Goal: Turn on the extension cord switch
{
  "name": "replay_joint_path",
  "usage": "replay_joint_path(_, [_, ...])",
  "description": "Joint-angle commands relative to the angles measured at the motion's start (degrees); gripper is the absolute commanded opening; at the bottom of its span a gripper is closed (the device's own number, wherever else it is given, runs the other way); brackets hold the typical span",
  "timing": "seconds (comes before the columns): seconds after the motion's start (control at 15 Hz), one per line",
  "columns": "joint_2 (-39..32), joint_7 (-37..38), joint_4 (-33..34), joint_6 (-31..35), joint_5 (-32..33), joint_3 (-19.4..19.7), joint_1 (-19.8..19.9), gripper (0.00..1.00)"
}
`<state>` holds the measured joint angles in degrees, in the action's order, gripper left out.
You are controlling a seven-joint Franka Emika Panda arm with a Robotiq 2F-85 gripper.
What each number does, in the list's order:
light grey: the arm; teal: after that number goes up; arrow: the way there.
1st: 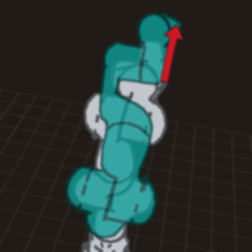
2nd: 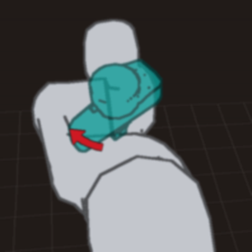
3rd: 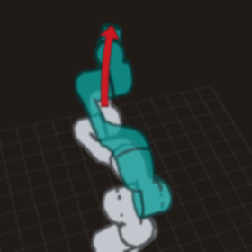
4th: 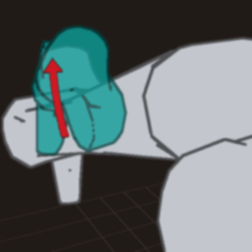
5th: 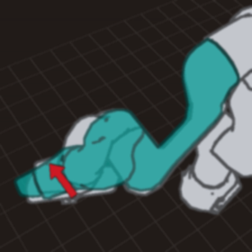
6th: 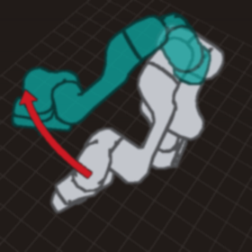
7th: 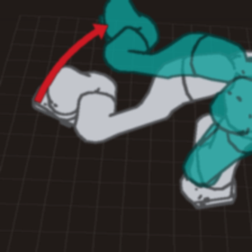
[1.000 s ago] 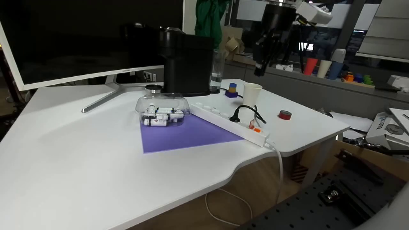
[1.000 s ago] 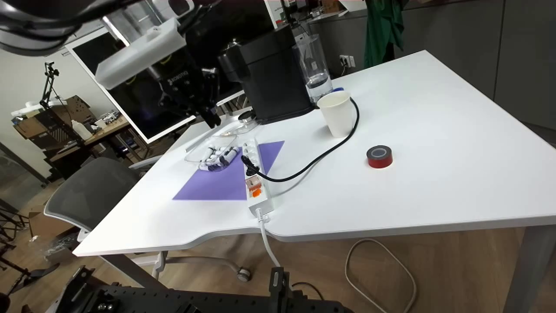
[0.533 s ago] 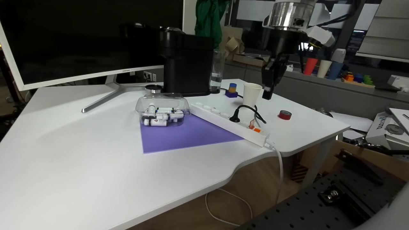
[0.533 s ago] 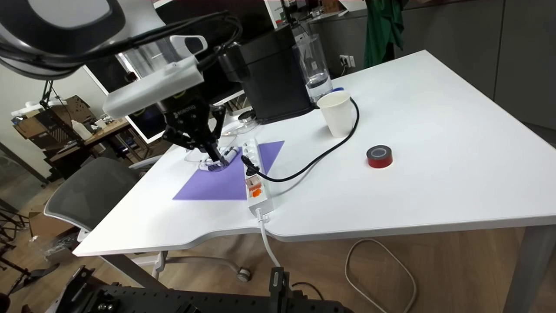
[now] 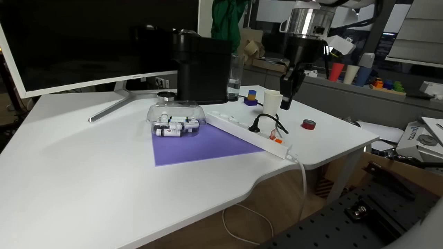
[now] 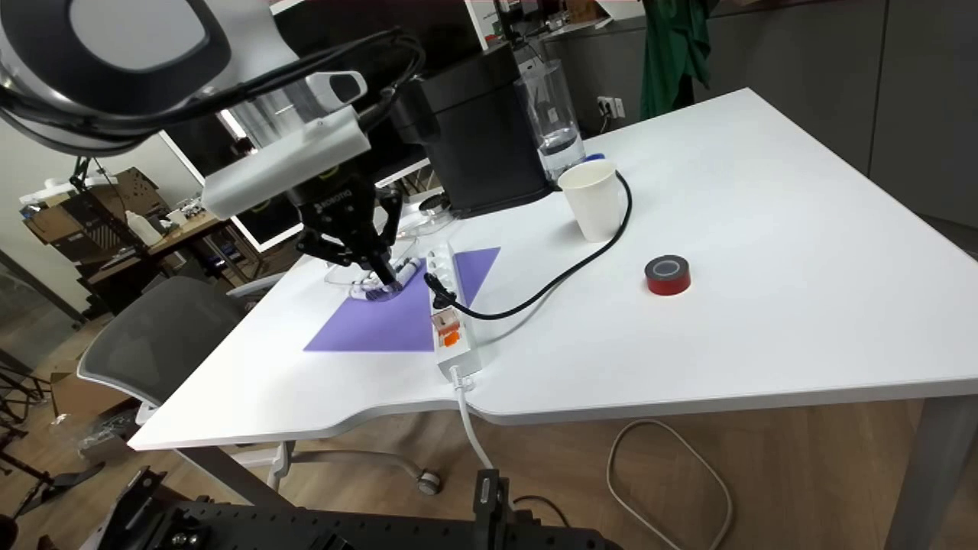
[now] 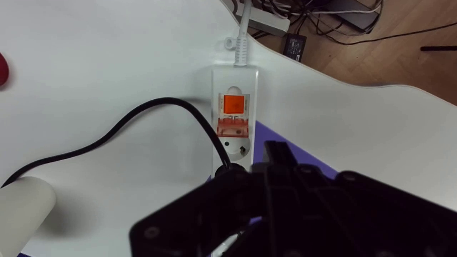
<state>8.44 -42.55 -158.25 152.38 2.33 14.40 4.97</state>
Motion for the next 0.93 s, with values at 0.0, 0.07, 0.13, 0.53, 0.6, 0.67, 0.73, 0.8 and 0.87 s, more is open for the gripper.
replay_joint_path(0.0, [-4.2,-3.2,0.3,4.2,-0.5,-0.1,0.7,0.00])
replay_joint_path(0.07, [-5.2,-4.4,0.3,4.8,-1.2,0.0,0.9,0.00])
replay_joint_path(0.13, [-6.3,-5.2,0.3,5.4,-1.5,0.0,1.3,0.00])
replay_joint_path(0.53, [-13.2,-9.8,1.9,10.3,-6.4,-1.9,3.8,0.00])
replay_joint_path(0.6, [-14.4,-9.3,2.5,10.3,-6.6,-2.3,4.5,0.00])
replay_joint_path(0.67, [-11.4,-7.9,0.5,9.5,-4.6,-2.7,4.7,0.01])
replay_joint_path(0.73, [-12.5,-7.8,0.9,9.8,-4.8,-3.1,5.2,0.01])
replay_joint_path(0.8, [-13.3,-7.8,1.2,10.0,-4.9,-3.3,5.5,0.01])
replay_joint_path(0.87, [-13.8,-7.7,1.5,10.1,-4.9,-3.5,5.6,0.00])
